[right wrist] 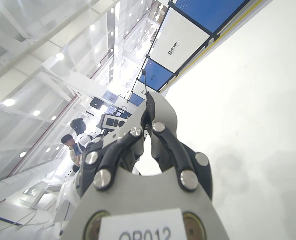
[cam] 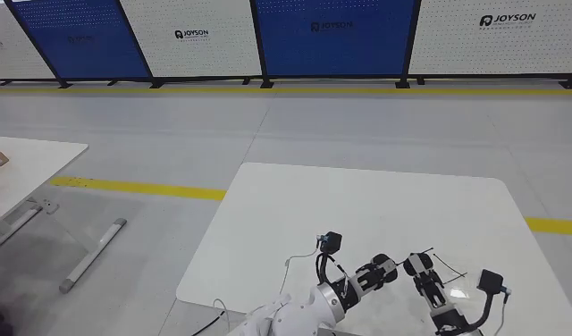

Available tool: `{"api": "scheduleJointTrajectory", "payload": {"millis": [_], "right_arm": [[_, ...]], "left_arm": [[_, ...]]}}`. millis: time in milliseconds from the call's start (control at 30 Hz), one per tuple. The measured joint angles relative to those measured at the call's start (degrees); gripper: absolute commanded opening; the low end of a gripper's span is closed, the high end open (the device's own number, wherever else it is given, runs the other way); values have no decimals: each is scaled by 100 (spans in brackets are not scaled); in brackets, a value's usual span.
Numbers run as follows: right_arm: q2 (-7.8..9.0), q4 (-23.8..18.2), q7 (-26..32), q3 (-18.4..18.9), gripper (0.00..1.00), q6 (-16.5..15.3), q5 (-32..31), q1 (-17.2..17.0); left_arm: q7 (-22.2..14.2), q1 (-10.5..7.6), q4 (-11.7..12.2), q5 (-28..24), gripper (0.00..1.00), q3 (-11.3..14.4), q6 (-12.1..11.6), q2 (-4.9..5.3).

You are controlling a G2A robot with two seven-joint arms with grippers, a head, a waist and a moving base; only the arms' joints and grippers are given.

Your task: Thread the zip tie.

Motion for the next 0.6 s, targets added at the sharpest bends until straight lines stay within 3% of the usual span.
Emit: {"api": "scheduleJointTrajectory", "payload": {"millis": [67, 167, 300, 367, 600], "right_arm": [[0, -4, -76, 14, 0, 34, -88, -10], [-6, 0, -170, -19, 0, 98, -206, -5], [-12, 2, -254, -49, 0, 155, -312, 13], [-15, 0, -288, -63, 0, 172, -348, 14], [-22, 4, -368, -85, 0, 248, -427, 26]], "left_arm": [[-33, -9, -4, 34, 30, 9, 71, 1], [-64, -19, -17, 85, 36, 32, 124, 1], [-42, -18, -28, 114, 32, 39, 150, 0], [-27, -16, -36, 121, 24, 29, 156, 0], [-33, 2, -53, 120, 13, -31, 151, 11]]}}
